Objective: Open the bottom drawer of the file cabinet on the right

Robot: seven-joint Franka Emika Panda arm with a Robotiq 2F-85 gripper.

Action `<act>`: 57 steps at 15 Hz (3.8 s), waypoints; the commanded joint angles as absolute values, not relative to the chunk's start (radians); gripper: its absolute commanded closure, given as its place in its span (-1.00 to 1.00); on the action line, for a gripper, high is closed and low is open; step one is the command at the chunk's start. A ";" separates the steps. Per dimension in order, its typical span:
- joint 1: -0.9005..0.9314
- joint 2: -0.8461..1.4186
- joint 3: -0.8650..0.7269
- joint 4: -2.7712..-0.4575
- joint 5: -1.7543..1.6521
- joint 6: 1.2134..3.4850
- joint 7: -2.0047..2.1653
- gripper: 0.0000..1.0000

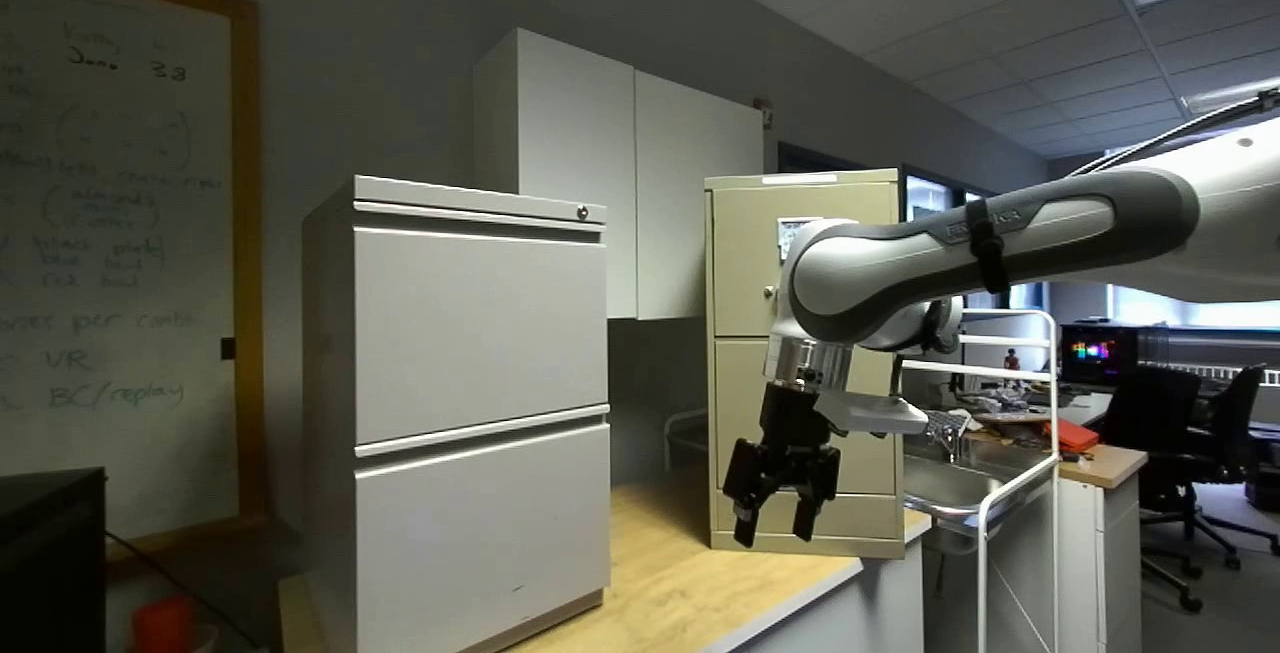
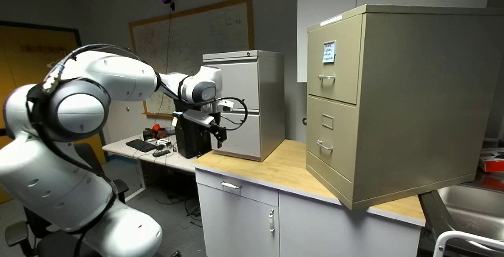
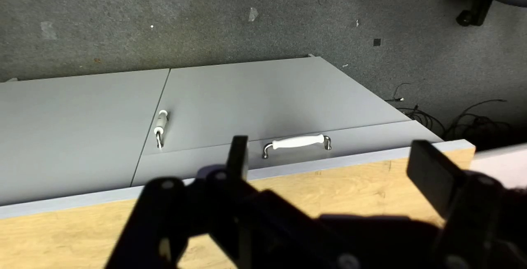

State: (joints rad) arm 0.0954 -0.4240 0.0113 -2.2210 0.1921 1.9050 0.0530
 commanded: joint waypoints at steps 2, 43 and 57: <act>0.079 -0.417 0.025 -2.215 0.191 1.894 0.053 -1.00; -0.276 0.280 -0.239 -1.609 1.076 2.254 0.204 -1.00; -0.336 0.419 -0.236 -1.558 1.128 2.297 0.262 -1.00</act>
State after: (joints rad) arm -0.3214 0.3867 -0.2463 -1.6037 1.1095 2.2849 0.2173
